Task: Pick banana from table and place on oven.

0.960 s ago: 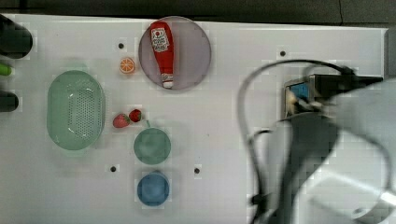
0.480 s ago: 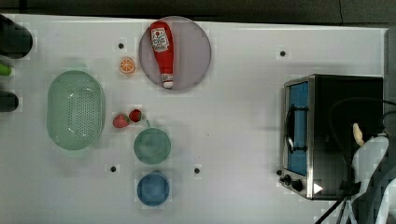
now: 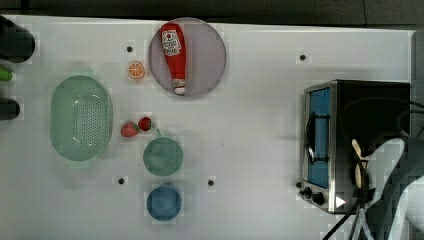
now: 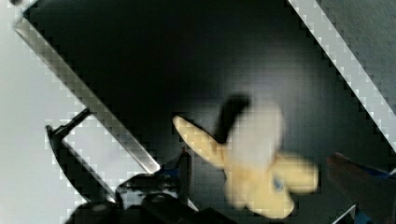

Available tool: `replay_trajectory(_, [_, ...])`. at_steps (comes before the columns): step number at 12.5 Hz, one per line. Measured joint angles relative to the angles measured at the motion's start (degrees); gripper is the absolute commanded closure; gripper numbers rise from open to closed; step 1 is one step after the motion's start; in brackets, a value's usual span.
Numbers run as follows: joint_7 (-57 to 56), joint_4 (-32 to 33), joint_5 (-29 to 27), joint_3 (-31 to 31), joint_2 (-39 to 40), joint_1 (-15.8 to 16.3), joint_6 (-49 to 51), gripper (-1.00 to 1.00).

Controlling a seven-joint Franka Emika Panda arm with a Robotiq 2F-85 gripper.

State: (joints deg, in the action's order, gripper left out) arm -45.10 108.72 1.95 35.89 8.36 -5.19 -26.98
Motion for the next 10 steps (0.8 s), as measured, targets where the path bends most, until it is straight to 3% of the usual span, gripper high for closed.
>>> replay_trajectory(6, [1.6,-2.6,-0.1,-6.2,-4.5,1.3,6.5,-1.0])
replay_trajectory(10, [17.1,-4.1,0.8,-15.0,-14.0,4.1,18.3,-1.0])
